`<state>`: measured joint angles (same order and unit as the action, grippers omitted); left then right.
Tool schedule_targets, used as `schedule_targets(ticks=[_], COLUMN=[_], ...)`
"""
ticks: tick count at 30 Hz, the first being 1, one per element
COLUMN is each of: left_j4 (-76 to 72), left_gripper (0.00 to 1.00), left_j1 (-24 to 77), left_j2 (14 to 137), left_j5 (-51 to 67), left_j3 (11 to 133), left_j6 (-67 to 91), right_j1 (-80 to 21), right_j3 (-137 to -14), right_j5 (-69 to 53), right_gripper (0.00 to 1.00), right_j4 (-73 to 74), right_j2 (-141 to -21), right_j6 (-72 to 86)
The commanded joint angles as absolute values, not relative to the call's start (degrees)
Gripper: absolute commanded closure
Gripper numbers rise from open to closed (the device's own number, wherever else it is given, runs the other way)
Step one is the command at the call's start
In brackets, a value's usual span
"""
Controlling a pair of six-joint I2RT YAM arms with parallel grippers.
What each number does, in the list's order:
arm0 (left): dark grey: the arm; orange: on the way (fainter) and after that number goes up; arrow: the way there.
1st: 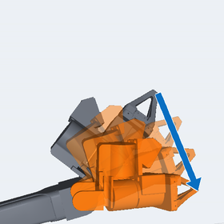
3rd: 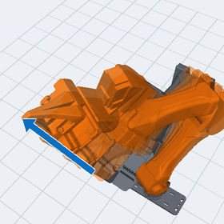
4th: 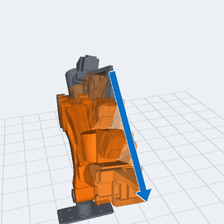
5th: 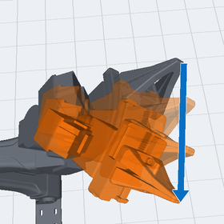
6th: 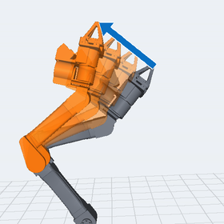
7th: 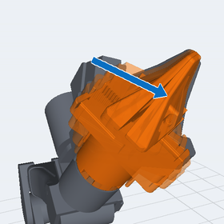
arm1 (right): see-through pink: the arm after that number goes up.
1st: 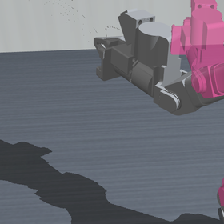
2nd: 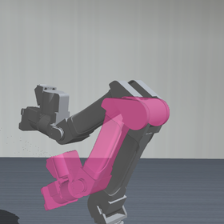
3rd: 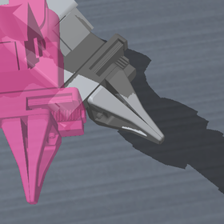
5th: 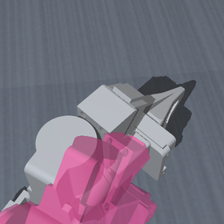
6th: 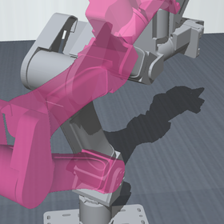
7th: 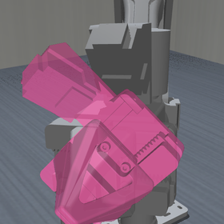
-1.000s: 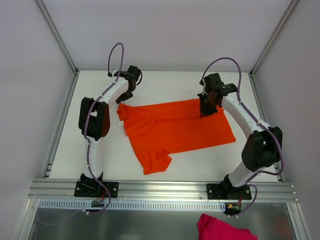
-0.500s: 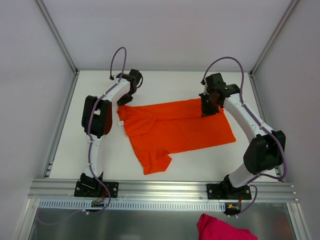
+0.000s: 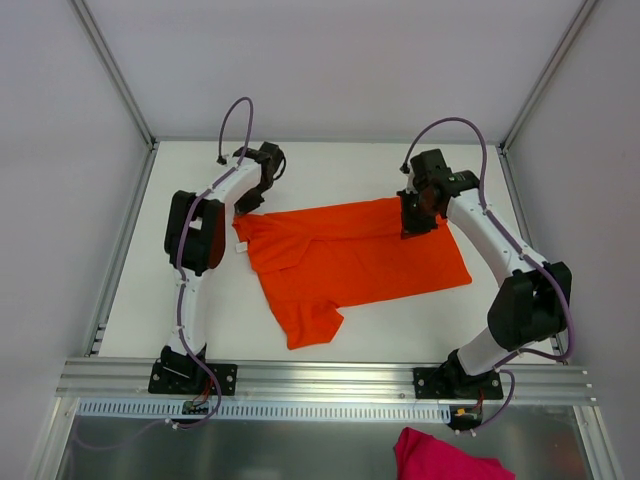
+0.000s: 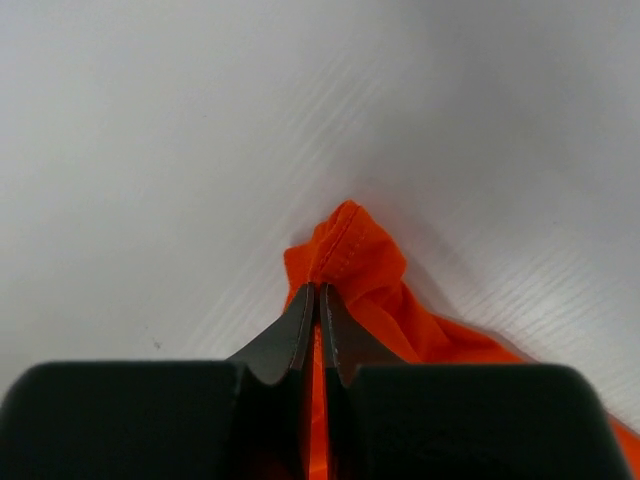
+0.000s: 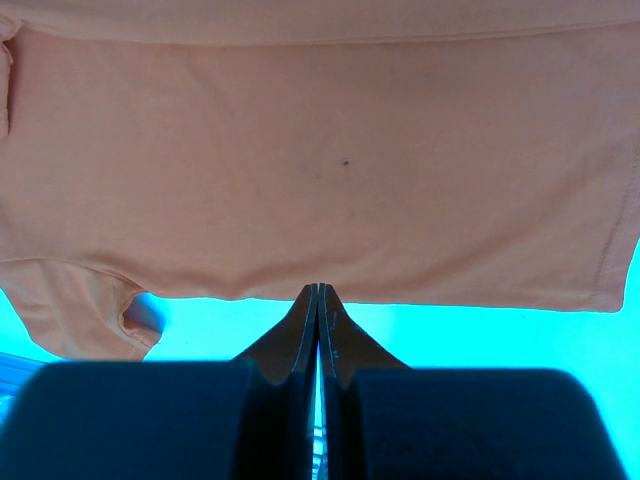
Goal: Fold and stack the t-shirts
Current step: Fold the flattened tshirt in 1/3 of the way
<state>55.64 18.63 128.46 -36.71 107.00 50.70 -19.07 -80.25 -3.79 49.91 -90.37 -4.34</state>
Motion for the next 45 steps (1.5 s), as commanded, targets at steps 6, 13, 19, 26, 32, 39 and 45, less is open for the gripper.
schedule_targets(ticks=[6, 13, 19, 26, 32, 39, 45], left_j4=[72.07, 61.80, 43.71, 47.88, 55.62, 67.84, 73.66], left_gripper=[1.00, 1.00, 1.00, 1.00, 1.00, 1.00, 0.40], left_j1=[17.75, 19.33, 23.64, 31.81, 31.73, 28.49, 20.31], left_j2=[119.29, 107.50, 103.62, 108.89, 110.04, 112.14, 113.65], left_j5=[-46.40, -37.81, -23.58, -27.24, -33.30, -38.67, -37.71], left_j3=[104.07, 91.96, 86.75, 97.37, 98.79, 98.53, 94.84], left_j6=[67.05, 64.78, 54.16, 53.86, 57.20, 67.49, 73.93], right_j1=[-20.74, -21.45, -21.88, -22.06, -22.06, -22.06, -22.06], right_j3=[-78.23, -77.34, -77.87, -77.78, -77.08, -76.82, -76.99], right_j5=[-6.50, -6.86, -6.86, -5.63, -4.92, -5.18, -6.33], right_gripper=[0.99, 0.99, 0.99, 0.99, 0.99, 0.99, 0.99], right_j4=[49.04, 48.43, 48.61, 49.13, 49.48, 49.92, 49.92], right_j2=[-89.56, -90.35, -90.79, -90.44, -89.65, -89.21, -88.77], right_j6=[-4.04, -4.22, -4.22, -4.39, -4.48, -4.57, -4.66])
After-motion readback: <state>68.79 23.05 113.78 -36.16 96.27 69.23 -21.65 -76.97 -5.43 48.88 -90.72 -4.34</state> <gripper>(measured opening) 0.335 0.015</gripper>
